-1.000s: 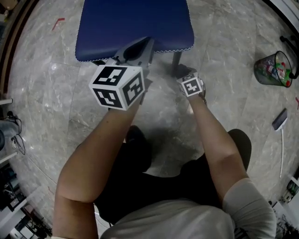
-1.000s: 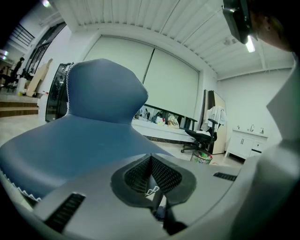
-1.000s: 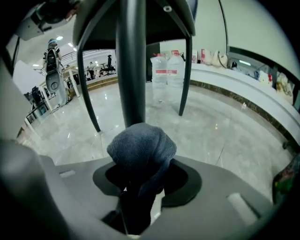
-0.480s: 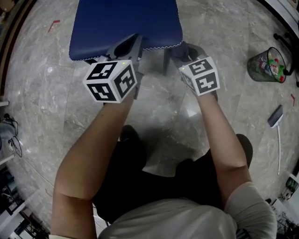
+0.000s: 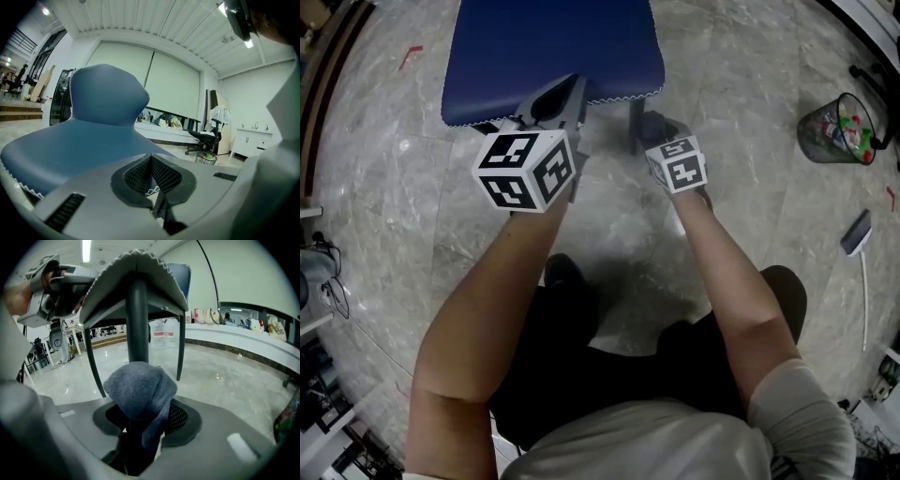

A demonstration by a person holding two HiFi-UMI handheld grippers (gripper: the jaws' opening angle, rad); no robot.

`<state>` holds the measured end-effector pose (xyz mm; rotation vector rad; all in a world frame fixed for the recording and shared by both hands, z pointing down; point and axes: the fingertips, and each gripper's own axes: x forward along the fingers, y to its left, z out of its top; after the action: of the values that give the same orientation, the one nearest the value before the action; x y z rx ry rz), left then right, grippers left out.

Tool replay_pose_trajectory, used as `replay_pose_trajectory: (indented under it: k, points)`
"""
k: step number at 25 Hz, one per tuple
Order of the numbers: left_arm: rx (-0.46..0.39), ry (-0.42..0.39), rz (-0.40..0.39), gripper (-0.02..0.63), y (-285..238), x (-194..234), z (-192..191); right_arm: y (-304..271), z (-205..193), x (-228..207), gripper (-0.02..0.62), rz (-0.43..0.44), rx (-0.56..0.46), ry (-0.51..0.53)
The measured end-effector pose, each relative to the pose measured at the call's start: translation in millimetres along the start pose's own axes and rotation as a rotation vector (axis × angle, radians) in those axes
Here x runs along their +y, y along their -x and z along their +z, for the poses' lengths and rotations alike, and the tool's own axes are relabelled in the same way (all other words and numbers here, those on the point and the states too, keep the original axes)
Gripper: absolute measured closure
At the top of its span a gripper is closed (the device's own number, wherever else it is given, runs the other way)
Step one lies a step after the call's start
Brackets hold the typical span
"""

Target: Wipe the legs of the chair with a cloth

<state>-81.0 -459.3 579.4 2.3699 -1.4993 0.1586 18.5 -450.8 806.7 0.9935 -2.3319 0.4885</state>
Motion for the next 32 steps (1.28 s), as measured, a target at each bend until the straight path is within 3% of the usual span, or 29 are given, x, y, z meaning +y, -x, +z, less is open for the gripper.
replay_pose_trajectory:
  k: [8, 19, 23, 32]
  points:
    - [-0.003, -0.044, -0.062, 0.601, 2.3, -2.7, -5.4, -45.3, -34.5, -0.2, 0.405, -0.016, -0.083, -0.009]
    - [0.013, -0.049, -0.127, 0.601, 2.1, -4.9, -7.7, -88.6, -108.1, -4.3, 0.405, 0.007, 0.139, -0.025]
    - [0.014, -0.039, -0.128, 0.601, 3.1, -4.1, -7.2, -74.3, -89.2, -0.9, 0.41, -0.009, 0.13, 0.008]
    - [-0.006, 0.012, -0.076, 0.601, 0.0, -4.6, 4.5, -1.9, 29.9, 5.6, 0.41, 0.0, -0.134, 0.072]
